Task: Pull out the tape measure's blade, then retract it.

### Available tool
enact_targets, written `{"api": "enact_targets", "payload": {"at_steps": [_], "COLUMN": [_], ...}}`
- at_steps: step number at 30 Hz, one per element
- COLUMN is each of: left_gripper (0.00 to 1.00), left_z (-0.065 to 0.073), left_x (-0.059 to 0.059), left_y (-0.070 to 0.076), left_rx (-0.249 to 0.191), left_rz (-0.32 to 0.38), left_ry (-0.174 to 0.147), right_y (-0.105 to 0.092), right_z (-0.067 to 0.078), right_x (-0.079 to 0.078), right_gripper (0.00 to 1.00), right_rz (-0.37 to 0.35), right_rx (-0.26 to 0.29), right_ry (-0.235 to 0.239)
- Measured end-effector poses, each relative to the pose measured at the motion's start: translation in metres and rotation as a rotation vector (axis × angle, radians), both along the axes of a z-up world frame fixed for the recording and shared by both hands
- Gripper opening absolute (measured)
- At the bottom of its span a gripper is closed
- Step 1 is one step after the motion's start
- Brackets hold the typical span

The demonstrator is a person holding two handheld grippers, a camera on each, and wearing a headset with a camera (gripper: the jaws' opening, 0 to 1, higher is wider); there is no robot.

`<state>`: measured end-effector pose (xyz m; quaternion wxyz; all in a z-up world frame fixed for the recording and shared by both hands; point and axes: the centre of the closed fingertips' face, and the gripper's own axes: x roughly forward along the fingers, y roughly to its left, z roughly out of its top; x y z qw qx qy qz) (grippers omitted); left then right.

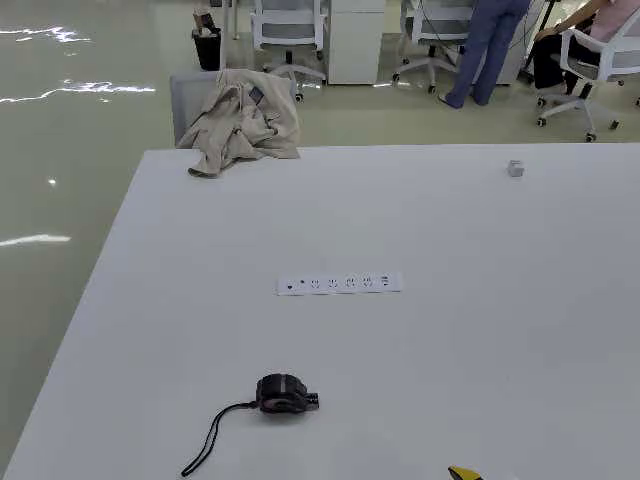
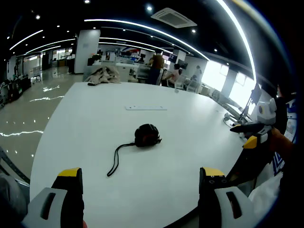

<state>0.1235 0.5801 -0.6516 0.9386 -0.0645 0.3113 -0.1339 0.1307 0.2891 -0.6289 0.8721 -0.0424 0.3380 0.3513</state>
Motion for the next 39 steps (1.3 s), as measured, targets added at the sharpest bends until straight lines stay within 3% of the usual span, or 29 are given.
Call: {"api": "enact_targets", "payload": {"at_steps": [14,24,39], "left_gripper": [1.0,1.0,1.0], "left_z": [-0.0024,-0.004,-0.0016], "left_x": [0.0011,-0.0068,-0.0036], "left_y": [0.0007,0.0059,0.0035], "left_rx": [-0.005,0.004,0.034], "left_rz": [-0.015,-0.002,-0.016], "left_ry": [0.003,0.006,0.004], "right_y": [0.0009,0.0055,0.0013], "right_z": [-0.0056,-0.0045,-0.0052], "right_x": [-0.0081,-0.0081,-0.0057], "right_gripper": [0.89,0.88,0.87], "right_rz": [-0.029,-0.015,-0.02], "right_rx": [0.0,0.005,0.005], "right_ry": [0.012,0.008,-0.001]}}
